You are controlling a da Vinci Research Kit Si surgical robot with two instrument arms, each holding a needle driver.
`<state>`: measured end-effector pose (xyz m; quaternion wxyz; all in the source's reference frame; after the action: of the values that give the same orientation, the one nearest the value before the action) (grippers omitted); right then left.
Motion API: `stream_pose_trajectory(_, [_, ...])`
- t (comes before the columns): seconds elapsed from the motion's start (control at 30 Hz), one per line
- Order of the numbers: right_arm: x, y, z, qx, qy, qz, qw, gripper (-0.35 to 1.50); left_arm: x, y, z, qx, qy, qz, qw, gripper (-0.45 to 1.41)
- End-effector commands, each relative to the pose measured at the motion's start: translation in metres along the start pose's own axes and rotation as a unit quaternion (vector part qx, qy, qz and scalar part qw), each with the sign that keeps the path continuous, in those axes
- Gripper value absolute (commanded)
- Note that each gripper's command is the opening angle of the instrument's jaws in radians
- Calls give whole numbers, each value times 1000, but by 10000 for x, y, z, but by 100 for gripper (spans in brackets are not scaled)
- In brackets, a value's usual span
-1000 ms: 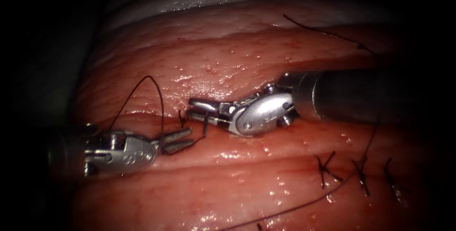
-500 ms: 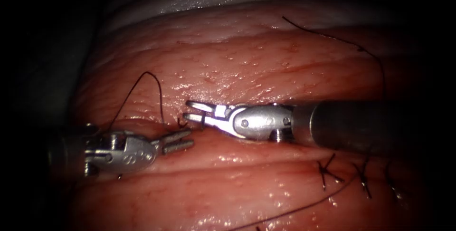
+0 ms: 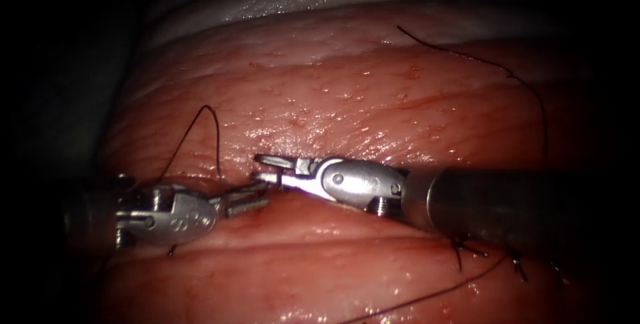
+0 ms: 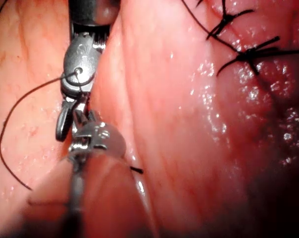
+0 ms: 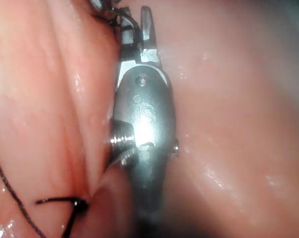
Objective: Wound Closure
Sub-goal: Puncture the top side of the incision with the needle in the right needle driver.
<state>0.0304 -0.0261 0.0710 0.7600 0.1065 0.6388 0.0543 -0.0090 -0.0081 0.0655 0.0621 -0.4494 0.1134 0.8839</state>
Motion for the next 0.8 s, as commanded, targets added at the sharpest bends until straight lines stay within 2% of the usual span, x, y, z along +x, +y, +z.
stream_pose_trajectory(0.03, [-3,-3,3,6,5,-9,1000,-35,-2,2,6,0,1,0,1000,-17])
stream_pose_trajectory(0.7, [-4,-10,-18,37,-27,-14,999,-35,-8,0,3,2,-6,0,1000,-20])
stream_pose_trajectory(0.8, [6,-2,-23,17,-1,-8,1000,-35,-7,0,3,2,-6,0,1000,-20])
